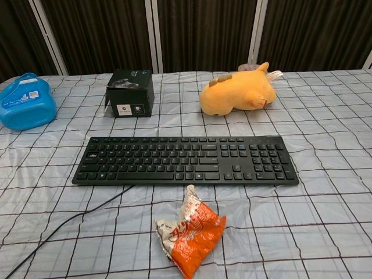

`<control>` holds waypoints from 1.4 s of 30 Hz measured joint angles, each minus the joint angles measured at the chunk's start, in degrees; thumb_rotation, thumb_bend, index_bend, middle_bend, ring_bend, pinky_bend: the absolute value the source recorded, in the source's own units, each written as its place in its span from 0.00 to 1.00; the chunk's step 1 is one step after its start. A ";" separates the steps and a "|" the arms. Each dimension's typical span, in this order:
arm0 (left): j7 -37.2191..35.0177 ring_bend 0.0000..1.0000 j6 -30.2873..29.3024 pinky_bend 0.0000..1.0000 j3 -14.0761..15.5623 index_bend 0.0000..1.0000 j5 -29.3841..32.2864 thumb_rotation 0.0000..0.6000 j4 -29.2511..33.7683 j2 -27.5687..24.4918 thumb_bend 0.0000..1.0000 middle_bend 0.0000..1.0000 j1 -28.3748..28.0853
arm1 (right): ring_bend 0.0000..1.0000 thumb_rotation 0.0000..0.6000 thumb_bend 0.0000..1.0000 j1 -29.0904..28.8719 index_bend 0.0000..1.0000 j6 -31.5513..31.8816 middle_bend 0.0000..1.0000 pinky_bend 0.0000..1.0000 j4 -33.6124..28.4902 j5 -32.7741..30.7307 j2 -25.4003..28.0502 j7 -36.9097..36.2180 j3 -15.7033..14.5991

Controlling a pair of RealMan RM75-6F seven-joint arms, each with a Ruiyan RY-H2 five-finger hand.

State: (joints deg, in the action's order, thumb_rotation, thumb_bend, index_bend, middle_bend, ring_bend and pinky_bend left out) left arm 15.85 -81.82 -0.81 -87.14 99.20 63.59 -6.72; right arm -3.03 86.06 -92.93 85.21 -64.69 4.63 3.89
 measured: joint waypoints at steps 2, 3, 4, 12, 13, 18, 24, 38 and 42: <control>0.62 0.05 1.19 0.03 -0.08 0.00 -0.18 1.00 1.47 -0.37 0.16 0.12 -0.87 | 0.00 1.00 0.05 -0.04 0.03 -0.08 0.00 0.00 -0.07 0.15 -0.03 0.10 -0.07; 1.32 0.14 2.04 0.09 -0.19 0.00 -0.42 1.00 2.51 -0.66 0.19 0.25 -1.58 | 0.00 1.00 0.05 -0.07 0.03 -0.14 0.00 0.00 -0.09 0.15 -0.06 0.18 -0.09; 2.01 0.22 2.56 0.15 -0.32 0.00 -0.60 1.00 3.19 -0.85 0.22 0.36 -2.10 | 0.00 1.00 0.05 -0.08 0.03 -0.20 0.00 0.00 -0.11 0.08 -0.08 0.24 -0.09; 6.84 0.67 10.59 0.46 -2.61 0.00 2.13 1.00 10.69 -1.36 0.62 0.82 -7.78 | 0.00 1.00 0.05 -0.14 0.03 -0.58 0.00 0.00 -0.40 -0.81 0.00 0.28 0.21; 7.20 0.68 11.95 0.47 -2.96 0.00 3.30 1.00 11.66 -1.38 0.64 0.83 -8.59 | 0.00 1.00 0.05 -0.13 0.04 -0.61 0.00 0.00 -0.44 -0.85 0.01 0.22 0.21; 10.49 0.71 20.68 0.48 -4.81 0.00 10.45 1.00 15.64 -1.68 0.80 0.84 -14.21 | 0.00 1.00 0.05 -0.19 0.04 -1.02 0.00 0.00 -0.55 -1.26 0.12 0.11 0.25; 16.32 0.71 31.01 0.48 -5.97 0.00 23.40 1.00 18.59 -3.19 0.92 0.84 -22.22 | 0.00 1.00 0.05 -0.35 0.04 -1.62 0.00 0.00 -0.75 -1.89 0.22 -0.03 0.37; 30.28 0.71 42.33 0.48 -2.79 0.04 55.85 1.00 18.46 -1.16 0.94 0.84 -48.26 | 0.00 1.00 0.05 -0.31 0.04 -1.98 0.00 0.00 -1.21 -2.67 0.47 -0.58 0.54; 31.93 0.71 42.67 0.48 -0.88 0.05 61.66 1.00 17.23 0.76 0.94 0.84 -53.49 | 0.00 1.00 0.05 -0.30 0.04 -2.08 0.00 0.00 -1.33 -2.75 0.53 -0.72 0.53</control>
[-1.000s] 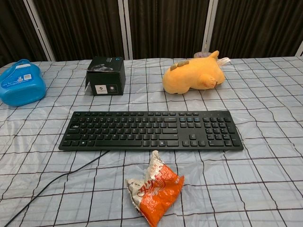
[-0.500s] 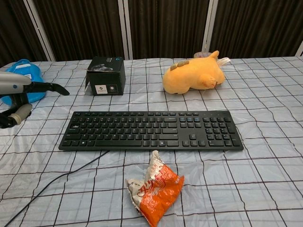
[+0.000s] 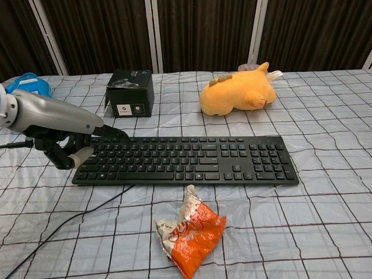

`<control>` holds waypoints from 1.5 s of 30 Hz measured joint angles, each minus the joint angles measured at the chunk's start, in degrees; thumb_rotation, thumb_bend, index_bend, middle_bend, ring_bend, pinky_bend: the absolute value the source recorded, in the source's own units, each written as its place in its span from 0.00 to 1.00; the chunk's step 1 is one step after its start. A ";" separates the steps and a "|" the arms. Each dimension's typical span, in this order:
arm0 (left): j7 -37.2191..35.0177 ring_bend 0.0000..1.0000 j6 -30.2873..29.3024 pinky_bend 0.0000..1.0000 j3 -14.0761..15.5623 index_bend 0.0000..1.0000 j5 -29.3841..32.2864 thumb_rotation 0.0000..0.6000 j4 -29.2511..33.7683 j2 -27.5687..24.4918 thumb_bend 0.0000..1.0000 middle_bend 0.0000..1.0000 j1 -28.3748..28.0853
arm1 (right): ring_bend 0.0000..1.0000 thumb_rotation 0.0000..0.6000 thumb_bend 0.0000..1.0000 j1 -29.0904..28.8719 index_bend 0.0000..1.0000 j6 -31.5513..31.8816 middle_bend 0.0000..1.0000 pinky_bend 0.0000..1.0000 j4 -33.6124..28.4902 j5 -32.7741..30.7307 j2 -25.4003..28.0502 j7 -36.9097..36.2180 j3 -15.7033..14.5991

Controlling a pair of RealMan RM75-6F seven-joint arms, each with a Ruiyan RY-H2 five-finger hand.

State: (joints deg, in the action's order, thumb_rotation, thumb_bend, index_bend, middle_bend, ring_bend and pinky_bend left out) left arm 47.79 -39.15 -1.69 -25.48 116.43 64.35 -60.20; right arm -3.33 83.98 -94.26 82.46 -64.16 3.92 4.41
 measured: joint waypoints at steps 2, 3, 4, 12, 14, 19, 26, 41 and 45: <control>0.38 0.71 -0.10 0.48 0.78 0.05 2.17 1.00 -0.61 0.96 0.94 0.84 -1.98 | 0.00 1.00 0.05 -0.01 0.04 -0.04 0.00 0.00 -0.04 -0.05 0.02 -0.04 0.01; 0.57 0.71 -0.27 0.48 1.30 0.05 3.53 1.00 -1.04 1.67 0.94 0.84 -3.22 | 0.00 1.00 0.05 -0.01 0.04 -0.07 0.00 0.00 -0.06 -0.09 0.03 -0.09 0.02; 0.65 0.71 -0.44 0.48 1.66 0.06 4.50 1.00 -1.38 2.22 0.94 0.84 -4.07 | 0.00 1.00 0.05 -0.01 0.04 -0.09 0.00 0.00 -0.08 -0.13 0.05 -0.15 0.03; 0.30 0.71 -2.15 0.48 4.05 0.08 10.30 1.00 -4.35 6.33 0.94 0.84 -9.81 | 0.00 1.00 0.05 -0.03 0.04 -0.19 0.00 0.00 -0.18 -0.25 0.13 -0.61 0.09; 0.16 0.71 -2.40 0.48 4.42 0.10 11.14 1.00 -4.77 6.85 0.94 0.84 -10.78 | 0.00 1.00 0.05 -0.04 0.04 -0.19 0.00 0.00 -0.17 -0.19 0.15 -0.70 0.10; -0.30 0.71 -2.70 0.48 5.49 0.12 13.51 1.00 -5.73 7.73 0.94 0.84 -13.29 | 0.00 1.00 0.05 -0.07 0.04 -0.23 0.00 0.00 -0.14 -0.19 0.16 -0.95 0.12; -0.80 0.71 -2.35 0.48 7.42 0.13 16.43 1.00 -7.17 8.88 0.94 0.84 -16.18 | 0.00 1.00 0.05 -0.07 0.04 -0.21 0.00 0.00 -0.17 -0.09 0.20 -1.14 0.08; -3.59 0.71 -2.07 0.48 9.16 0.12 18.19 1.00 -9.85 11.33 0.94 0.84 -19.43 | 0.00 1.00 0.05 -0.10 0.04 -0.25 0.00 0.00 -0.21 0.03 0.27 -1.43 0.05; -4.74 0.71 -2.03 0.48 9.24 0.12 17.90 1.00 -10.25 11.77 0.94 0.84 -19.72 | 0.00 1.00 0.05 -0.09 0.04 -0.23 0.00 0.00 -0.22 0.02 0.29 -1.47 0.06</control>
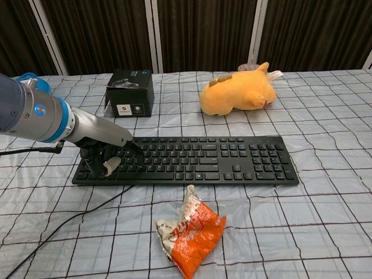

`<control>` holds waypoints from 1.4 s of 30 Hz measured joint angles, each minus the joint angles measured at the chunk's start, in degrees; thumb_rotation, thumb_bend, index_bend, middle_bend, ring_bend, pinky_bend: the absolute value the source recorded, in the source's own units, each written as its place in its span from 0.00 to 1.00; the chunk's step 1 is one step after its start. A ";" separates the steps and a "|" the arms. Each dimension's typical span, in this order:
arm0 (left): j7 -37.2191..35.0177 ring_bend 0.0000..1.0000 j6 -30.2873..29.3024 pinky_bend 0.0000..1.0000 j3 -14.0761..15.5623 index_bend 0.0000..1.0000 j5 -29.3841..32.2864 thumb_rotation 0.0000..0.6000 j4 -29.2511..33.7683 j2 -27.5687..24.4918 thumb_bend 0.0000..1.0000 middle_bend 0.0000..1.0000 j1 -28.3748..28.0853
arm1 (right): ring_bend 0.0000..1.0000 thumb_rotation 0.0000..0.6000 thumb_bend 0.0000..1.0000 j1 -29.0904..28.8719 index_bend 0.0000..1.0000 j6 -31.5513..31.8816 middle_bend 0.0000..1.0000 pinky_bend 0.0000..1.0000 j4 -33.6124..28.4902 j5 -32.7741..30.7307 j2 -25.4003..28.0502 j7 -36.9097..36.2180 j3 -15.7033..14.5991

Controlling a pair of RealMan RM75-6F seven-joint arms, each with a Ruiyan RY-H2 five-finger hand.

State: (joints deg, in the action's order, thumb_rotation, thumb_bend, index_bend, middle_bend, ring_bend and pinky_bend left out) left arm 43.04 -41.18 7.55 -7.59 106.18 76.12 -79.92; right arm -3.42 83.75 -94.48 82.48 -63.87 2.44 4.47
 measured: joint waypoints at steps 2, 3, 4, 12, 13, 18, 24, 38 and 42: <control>-0.38 0.71 0.03 0.48 0.09 0.12 -0.19 1.00 -0.18 0.19 0.94 0.84 -0.15 | 0.00 1.00 0.05 -0.01 0.04 -0.02 0.00 0.00 0.04 0.03 -0.01 -0.05 -0.01; -0.66 0.71 0.03 0.48 0.10 0.12 -0.30 1.00 -0.25 0.28 0.94 0.84 -0.19 | 0.00 1.00 0.05 -0.02 0.04 -0.02 0.00 0.00 0.03 0.04 -0.01 -0.06 -0.01; -0.88 0.71 0.02 0.48 0.12 0.12 -0.39 1.00 -0.29 0.34 0.94 0.84 -0.22 | 0.00 1.00 0.05 -0.03 0.04 -0.03 0.00 0.00 0.03 0.02 0.00 -0.07 0.01; -2.46 0.71 0.04 0.48 0.60 0.12 -1.03 1.00 -0.78 1.01 0.95 0.84 -0.68 | 0.00 1.00 0.05 -0.03 0.04 -0.06 0.00 0.00 0.00 -0.01 0.01 -0.11 0.00; -2.70 0.71 0.06 0.48 0.59 0.12 -1.08 1.00 -0.83 1.10 0.94 0.84 -0.73 | 0.00 1.00 0.05 -0.03 0.04 -0.02 0.00 0.00 -0.01 -0.02 0.01 -0.09 0.02; -3.24 0.71 0.26 0.48 1.05 0.12 -1.24 1.00 -1.10 1.65 0.94 0.84 -1.24 | 0.00 1.00 0.05 -0.03 0.04 -0.03 0.00 0.00 -0.04 -0.01 0.02 -0.11 0.02; -3.60 0.71 0.53 0.48 1.71 0.12 -0.73 1.00 -1.56 2.25 0.94 0.84 -1.94 | 0.00 1.00 0.05 -0.02 0.04 0.03 0.00 0.00 -0.04 0.02 0.02 -0.19 0.03; -4.39 0.71 0.75 0.48 3.00 0.12 1.02 1.00 -2.97 3.60 0.94 0.84 -3.79 | 0.00 1.00 0.05 -0.03 0.04 0.06 0.00 0.00 -0.12 0.07 0.02 -0.42 0.04; -4.84 0.71 0.59 0.48 3.13 0.12 0.96 1.00 -2.77 3.50 0.94 0.84 -4.09 | 0.00 1.00 0.05 -0.04 0.04 0.03 0.00 0.00 -0.10 0.07 0.01 -0.50 0.03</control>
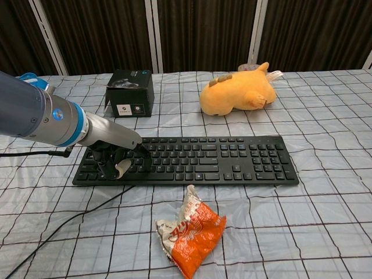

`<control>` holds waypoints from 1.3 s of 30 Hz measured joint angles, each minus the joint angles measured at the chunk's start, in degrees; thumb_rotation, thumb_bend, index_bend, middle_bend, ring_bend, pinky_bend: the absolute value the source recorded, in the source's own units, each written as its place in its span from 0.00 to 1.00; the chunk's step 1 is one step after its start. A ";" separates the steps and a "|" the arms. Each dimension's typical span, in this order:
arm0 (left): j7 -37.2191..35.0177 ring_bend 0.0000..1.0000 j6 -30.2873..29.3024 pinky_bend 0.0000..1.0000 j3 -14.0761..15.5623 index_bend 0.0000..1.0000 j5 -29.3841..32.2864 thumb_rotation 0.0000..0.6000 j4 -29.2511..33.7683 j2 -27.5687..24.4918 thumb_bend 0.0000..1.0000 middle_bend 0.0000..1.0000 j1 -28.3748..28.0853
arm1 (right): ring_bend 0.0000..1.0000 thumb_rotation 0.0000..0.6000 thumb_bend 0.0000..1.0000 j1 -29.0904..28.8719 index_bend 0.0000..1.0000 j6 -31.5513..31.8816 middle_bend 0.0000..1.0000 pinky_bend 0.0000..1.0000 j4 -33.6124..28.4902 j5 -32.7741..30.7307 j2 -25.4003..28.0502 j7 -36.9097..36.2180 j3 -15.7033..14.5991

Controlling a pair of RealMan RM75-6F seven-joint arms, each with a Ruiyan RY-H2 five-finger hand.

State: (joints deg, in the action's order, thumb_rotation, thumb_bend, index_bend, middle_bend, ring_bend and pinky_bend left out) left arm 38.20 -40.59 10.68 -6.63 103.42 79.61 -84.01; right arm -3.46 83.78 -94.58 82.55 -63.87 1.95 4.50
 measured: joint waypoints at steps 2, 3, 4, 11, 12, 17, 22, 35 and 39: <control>0.00 0.71 -0.32 0.48 0.16 0.12 -0.05 1.00 0.08 -0.06 0.94 0.84 -0.12 | 0.00 1.00 0.05 0.00 0.04 -0.02 0.00 0.00 0.01 0.00 0.02 -0.01 -0.01; -0.01 0.71 -0.63 0.48 0.27 0.12 -0.06 1.00 0.18 -0.11 0.94 0.84 -0.19 | 0.00 1.00 0.05 0.00 0.04 -0.03 0.00 0.00 0.02 0.00 0.05 0.01 -0.02; -0.03 0.71 -0.90 0.48 0.33 0.12 -0.06 1.00 0.27 -0.18 0.94 0.84 -0.24 | 0.00 1.00 0.05 0.01 0.04 -0.03 0.00 0.00 0.04 -0.01 0.08 0.04 -0.03; -2.18 0.39 -5.66 0.34 -0.59 0.05 -1.92 1.00 3.07 -2.88 0.85 0.50 0.83 | 0.00 1.00 0.06 0.02 0.04 -0.06 0.00 0.00 0.18 -0.09 0.15 0.06 -0.03; -2.80 0.31 -7.04 0.29 -0.78 0.02 -3.23 1.00 4.08 -3.71 0.80 0.39 1.47 | 0.00 1.00 0.05 0.02 0.04 -0.05 0.00 0.00 0.18 -0.08 0.16 0.09 -0.03; -5.19 0.05 -15.89 0.07 -0.43 0.00 -12.58 1.00 9.54 -7.35 0.57 0.04 5.95 | 0.00 1.00 0.05 0.04 0.04 0.09 0.00 0.00 0.19 0.13 0.14 0.39 -0.08; -7.55 0.00 -29.20 0.00 2.99 0.00 -27.34 1.00 15.67 -10.92 0.31 0.00 14.46 | 0.00 1.00 0.05 0.08 0.04 0.48 0.00 0.00 0.29 0.50 0.02 1.00 -0.13; -15.86 0.00 -60.39 0.00 15.99 0.00 -59.65 1.00 11.64 -14.45 0.03 0.00 46.65 | 0.00 1.00 0.05 0.35 0.03 1.95 0.00 0.00 0.75 2.29 -0.42 2.17 -0.46; -20.15 0.00 -64.06 0.00 16.97 0.00 -62.57 1.00 4.31 -14.05 0.03 0.00 54.43 | 0.00 1.00 0.05 0.30 0.03 2.03 0.00 0.00 1.14 2.58 -0.64 2.18 -0.53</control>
State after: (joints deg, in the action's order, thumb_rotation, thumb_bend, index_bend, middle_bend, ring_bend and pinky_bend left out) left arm 18.04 -104.66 27.65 -69.20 107.73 65.56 -29.58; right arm -3.16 85.80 -93.45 85.13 -64.51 4.12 3.97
